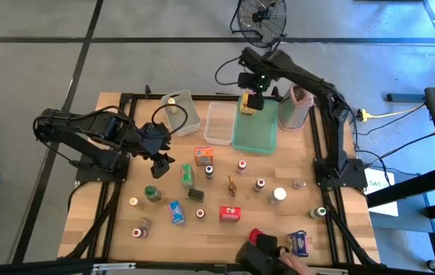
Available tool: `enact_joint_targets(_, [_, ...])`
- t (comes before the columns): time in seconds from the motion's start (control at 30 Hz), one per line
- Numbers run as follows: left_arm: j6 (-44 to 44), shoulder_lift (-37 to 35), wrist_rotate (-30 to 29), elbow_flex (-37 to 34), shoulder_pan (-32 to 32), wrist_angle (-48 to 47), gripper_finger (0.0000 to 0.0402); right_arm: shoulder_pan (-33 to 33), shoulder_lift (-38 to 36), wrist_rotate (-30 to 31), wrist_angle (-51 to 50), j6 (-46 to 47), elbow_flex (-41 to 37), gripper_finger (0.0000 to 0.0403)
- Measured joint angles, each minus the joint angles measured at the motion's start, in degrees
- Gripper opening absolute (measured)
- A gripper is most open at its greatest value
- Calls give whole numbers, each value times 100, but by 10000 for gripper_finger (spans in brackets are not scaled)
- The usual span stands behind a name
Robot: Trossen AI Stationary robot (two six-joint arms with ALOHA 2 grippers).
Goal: Pick & Place Kitchen Items
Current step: Put the white seasoning bottle into the white bin
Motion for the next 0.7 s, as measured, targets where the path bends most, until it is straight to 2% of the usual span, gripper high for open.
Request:
enact_joint_targets(0.1, [153,0,-1,0,0,0,230,55,-327,-768,-360,4,147,257])
enact_joint_targets(0.27, [634,0,80,0,1,0,228,244,-916,-2783,-1198,-71,194,256])
enact_joint_targets(0.37, [1115,0,103,0,0,0,230,544,-1283,-3622,-1175,53,94,256])
enact_joint_targets(0.5, [1573,0,296,0,2,-2,228,1170,-1625,-3661,-1201,427,68,256])
enact_joint_targets(0.6, [1685,-8,616,0,2,-107,229,1713,-1739,-3301,-1196,1300,65,256])
enact_joint_targets(0.7, [1695,-86,799,0,0,-319,230,2270,-1800,-2698,-1198,2270,65,256])
